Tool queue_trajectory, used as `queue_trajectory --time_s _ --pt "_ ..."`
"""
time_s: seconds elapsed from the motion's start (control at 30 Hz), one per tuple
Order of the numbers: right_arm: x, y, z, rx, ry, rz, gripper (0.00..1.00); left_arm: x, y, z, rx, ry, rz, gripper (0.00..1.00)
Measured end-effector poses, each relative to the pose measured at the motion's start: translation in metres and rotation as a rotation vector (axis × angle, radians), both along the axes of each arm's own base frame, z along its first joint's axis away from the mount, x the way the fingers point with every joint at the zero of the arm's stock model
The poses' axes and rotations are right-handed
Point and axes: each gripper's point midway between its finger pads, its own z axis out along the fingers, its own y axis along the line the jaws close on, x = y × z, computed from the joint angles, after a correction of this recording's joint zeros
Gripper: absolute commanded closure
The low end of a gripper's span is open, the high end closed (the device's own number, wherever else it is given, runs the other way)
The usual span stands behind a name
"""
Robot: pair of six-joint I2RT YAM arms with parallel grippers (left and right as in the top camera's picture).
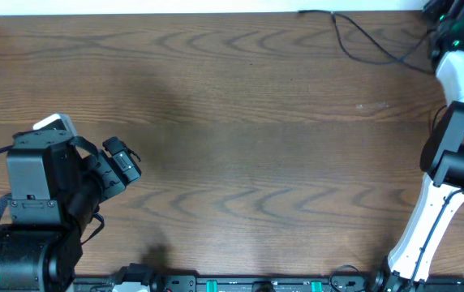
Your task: Untangle cables
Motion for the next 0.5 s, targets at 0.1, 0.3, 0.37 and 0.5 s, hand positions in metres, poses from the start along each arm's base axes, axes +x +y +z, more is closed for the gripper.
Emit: queue_trajectory --time_s 0.1,0.3,0.37,0.5 --pt "-0.008 -0.003 0.01 -0.052 0.123 0.015 0.01 0.0 0.0 -0.002 0.0 0.005 0.0 0.02" --pt "-0.024 0.001 0.073 -0.209 0.243 0.097 0.01 0.003 0.0 0.0 0.0 -0.01 0.0 0.02" --pt "-0.034 0.004 0.105 -0.256 0.24 0.114 0.01 0.007 0.0 0.004 -0.001 -0.035 -0.001 0.02" --pt "-0.071 0.019 0.174 -0.289 0.209 0.147 0.01 0.007 0.0 0.011 0.004 -0.073 -0.008 0.02"
